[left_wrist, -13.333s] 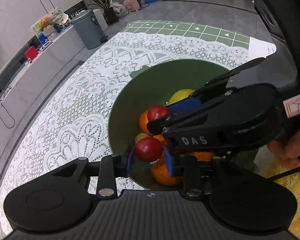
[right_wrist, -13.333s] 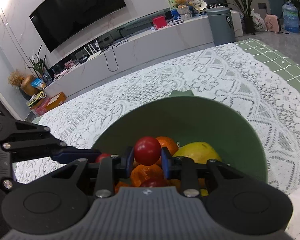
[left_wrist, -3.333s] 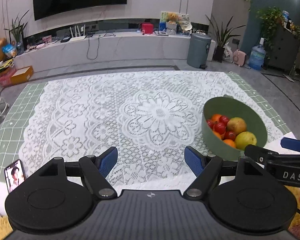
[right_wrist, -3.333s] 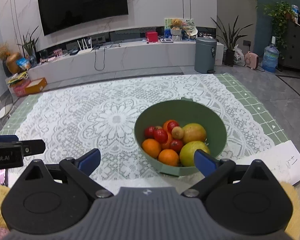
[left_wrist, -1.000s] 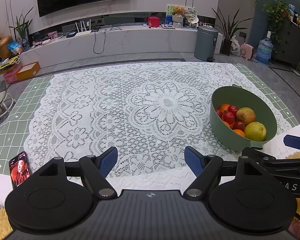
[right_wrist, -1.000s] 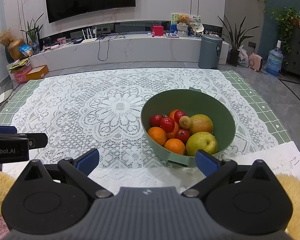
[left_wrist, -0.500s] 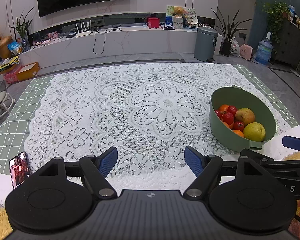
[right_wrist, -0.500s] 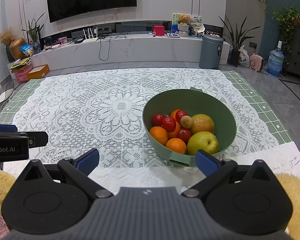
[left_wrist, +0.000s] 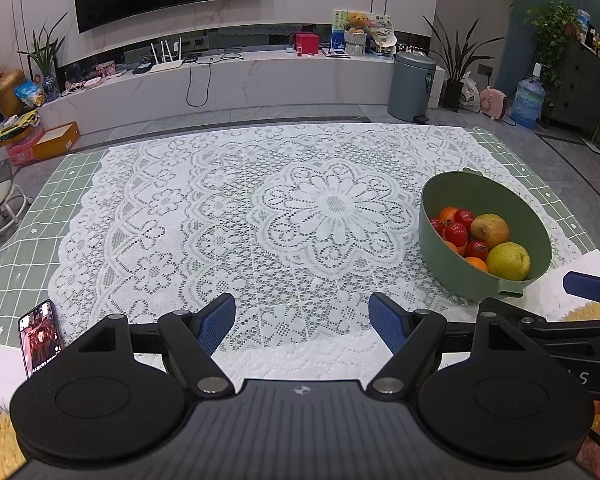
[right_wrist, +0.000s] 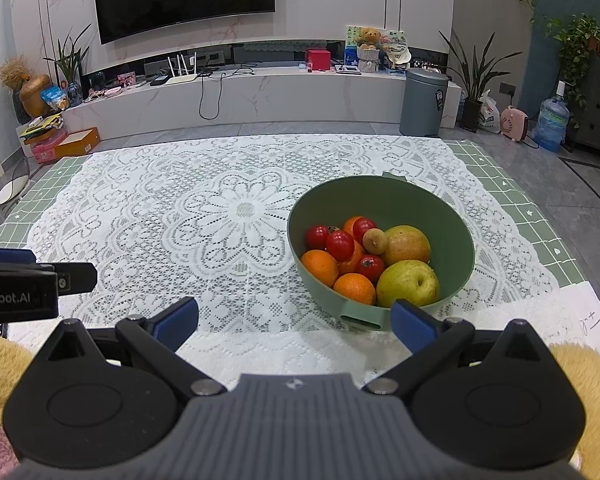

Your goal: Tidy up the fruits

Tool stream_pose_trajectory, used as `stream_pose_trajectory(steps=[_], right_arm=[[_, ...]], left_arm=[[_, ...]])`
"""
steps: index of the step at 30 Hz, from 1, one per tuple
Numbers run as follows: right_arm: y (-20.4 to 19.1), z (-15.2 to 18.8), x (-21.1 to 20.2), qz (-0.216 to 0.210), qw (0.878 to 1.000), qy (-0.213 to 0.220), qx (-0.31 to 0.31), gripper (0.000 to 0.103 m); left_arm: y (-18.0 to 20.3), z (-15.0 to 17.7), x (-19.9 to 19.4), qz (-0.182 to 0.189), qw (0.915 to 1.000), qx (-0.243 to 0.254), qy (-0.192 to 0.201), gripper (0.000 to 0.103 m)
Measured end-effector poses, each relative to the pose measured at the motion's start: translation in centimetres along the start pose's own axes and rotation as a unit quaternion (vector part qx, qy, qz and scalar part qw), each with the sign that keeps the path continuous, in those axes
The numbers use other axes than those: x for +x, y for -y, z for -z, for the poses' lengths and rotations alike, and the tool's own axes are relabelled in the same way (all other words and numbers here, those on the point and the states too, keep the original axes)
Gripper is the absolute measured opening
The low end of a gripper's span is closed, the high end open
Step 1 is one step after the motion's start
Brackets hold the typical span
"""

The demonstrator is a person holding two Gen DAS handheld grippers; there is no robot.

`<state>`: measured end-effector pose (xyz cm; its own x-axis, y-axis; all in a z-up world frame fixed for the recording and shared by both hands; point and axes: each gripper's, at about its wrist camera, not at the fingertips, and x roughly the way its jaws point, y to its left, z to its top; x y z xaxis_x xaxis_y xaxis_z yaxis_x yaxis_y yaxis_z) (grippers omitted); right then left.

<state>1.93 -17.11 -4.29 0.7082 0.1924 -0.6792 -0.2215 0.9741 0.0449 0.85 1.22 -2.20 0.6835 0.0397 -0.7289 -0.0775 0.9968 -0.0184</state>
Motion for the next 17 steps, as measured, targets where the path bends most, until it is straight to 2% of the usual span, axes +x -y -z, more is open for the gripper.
stream_pose_trajectory(steps=[17], right_arm=[[-0.03,0.09,-0.11,0.000,1.000,-0.001,0.001,0.099]], left_arm=[[0.03,-0.08,-0.31,0.001,1.0000,-0.001,0.002,0.089]])
